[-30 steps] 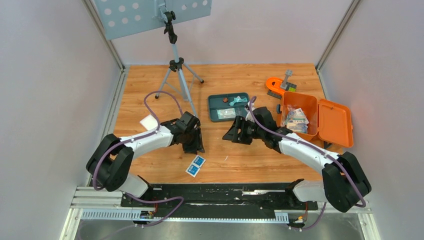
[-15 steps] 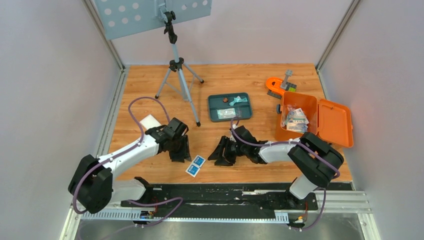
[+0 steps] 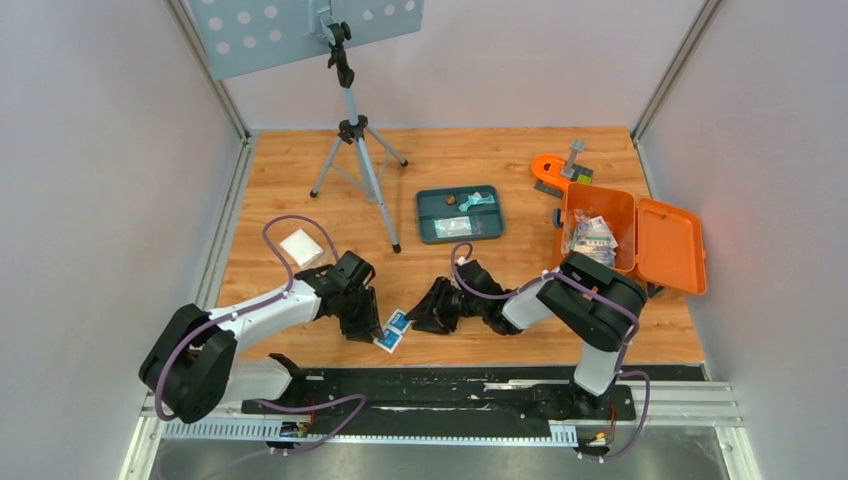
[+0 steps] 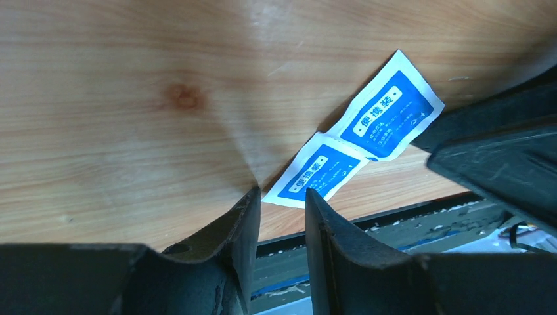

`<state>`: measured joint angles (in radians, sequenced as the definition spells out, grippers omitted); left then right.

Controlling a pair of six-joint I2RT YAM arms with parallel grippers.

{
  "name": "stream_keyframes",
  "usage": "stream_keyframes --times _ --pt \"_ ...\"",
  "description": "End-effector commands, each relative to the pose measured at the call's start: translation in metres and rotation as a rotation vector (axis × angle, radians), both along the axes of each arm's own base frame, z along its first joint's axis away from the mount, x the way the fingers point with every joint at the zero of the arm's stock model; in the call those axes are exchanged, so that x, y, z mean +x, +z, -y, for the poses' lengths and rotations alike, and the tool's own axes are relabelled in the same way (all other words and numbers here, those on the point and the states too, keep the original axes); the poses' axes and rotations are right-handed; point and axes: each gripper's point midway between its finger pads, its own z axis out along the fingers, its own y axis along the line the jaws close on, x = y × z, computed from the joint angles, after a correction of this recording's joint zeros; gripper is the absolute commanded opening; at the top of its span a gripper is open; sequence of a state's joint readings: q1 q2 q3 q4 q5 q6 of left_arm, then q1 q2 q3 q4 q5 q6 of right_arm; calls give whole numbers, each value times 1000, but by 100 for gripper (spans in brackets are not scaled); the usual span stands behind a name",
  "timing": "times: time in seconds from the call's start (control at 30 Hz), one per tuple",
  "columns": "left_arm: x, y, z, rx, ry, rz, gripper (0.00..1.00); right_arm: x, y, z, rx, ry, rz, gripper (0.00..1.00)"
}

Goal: Organize the medicine kit

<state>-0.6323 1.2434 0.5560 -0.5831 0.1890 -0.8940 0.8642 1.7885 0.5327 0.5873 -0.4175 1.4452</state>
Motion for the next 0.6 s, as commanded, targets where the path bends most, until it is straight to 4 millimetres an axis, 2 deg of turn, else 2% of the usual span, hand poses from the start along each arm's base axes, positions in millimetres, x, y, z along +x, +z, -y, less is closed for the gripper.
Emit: stream_keyframes --times 0.0,0.17,0.27,0.33,0.5,0.57 --pt "11 -10 7 -21 16 31 40 8 -2 -17 38 -21 2 39" --pt "14 -12 9 -22 12 33 40 14 -7 -24 42 -29 13 38" --pt "15 -12 9 -21 11 36 39 16 -9 -23 38 -35 23 33" --pt "15 -12 9 -19 8 38 40 16 -10 -23 34 -35 28 27" --pt "19 -5 10 -16 -5 57 39 22 -7 -23 30 -35 63 3" --pt "23 3 8 -4 -13 78 40 26 -4 -23 25 -32 84 0"
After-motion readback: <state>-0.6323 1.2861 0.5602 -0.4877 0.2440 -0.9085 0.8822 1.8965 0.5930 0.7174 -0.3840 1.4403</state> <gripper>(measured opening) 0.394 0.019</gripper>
